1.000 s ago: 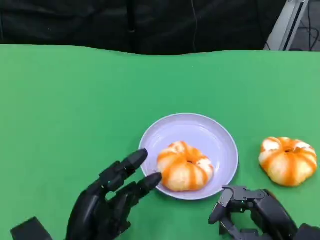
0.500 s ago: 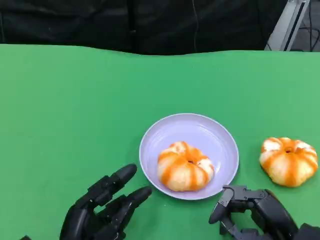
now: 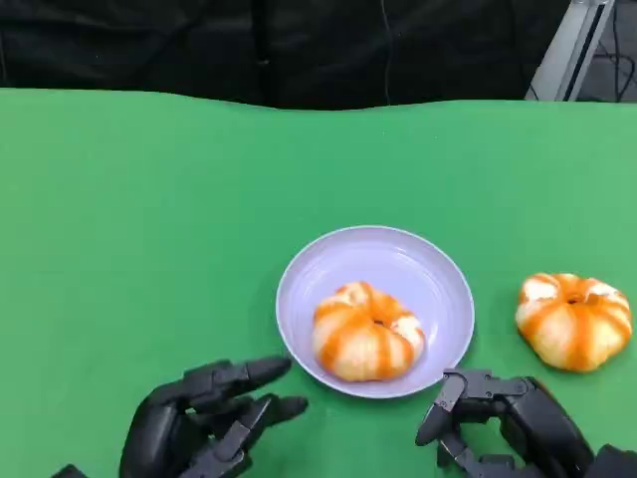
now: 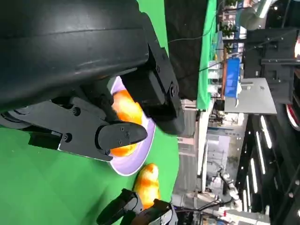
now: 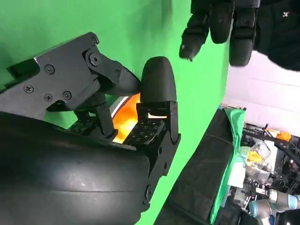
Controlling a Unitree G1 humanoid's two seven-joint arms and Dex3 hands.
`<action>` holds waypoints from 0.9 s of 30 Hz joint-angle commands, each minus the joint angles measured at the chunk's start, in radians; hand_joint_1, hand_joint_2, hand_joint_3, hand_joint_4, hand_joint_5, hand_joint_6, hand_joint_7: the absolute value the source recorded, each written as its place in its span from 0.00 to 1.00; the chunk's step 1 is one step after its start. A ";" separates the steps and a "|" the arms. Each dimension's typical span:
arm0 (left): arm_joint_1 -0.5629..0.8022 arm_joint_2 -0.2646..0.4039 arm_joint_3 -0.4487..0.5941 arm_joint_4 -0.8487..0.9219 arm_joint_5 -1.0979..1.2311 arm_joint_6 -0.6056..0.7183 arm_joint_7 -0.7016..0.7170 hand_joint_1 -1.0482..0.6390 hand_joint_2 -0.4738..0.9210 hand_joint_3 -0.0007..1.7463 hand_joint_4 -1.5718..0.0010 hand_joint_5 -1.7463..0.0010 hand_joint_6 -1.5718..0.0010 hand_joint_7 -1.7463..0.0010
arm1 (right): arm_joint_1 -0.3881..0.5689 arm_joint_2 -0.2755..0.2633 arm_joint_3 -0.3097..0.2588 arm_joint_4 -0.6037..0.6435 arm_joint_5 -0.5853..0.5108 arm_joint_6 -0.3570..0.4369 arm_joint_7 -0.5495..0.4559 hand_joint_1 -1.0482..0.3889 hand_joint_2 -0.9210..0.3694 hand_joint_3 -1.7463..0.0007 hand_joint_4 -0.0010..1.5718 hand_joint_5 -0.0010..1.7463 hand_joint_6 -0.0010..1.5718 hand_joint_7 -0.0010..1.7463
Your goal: Grasp the bread from the table and place it into the plate.
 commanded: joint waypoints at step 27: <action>-0.070 0.013 -0.049 0.115 0.151 -0.114 0.165 0.55 0.80 0.56 0.49 0.05 0.48 0.22 | 0.010 -0.034 -0.021 -0.018 0.056 -0.001 0.035 0.63 0.26 0.43 0.50 0.86 0.52 0.70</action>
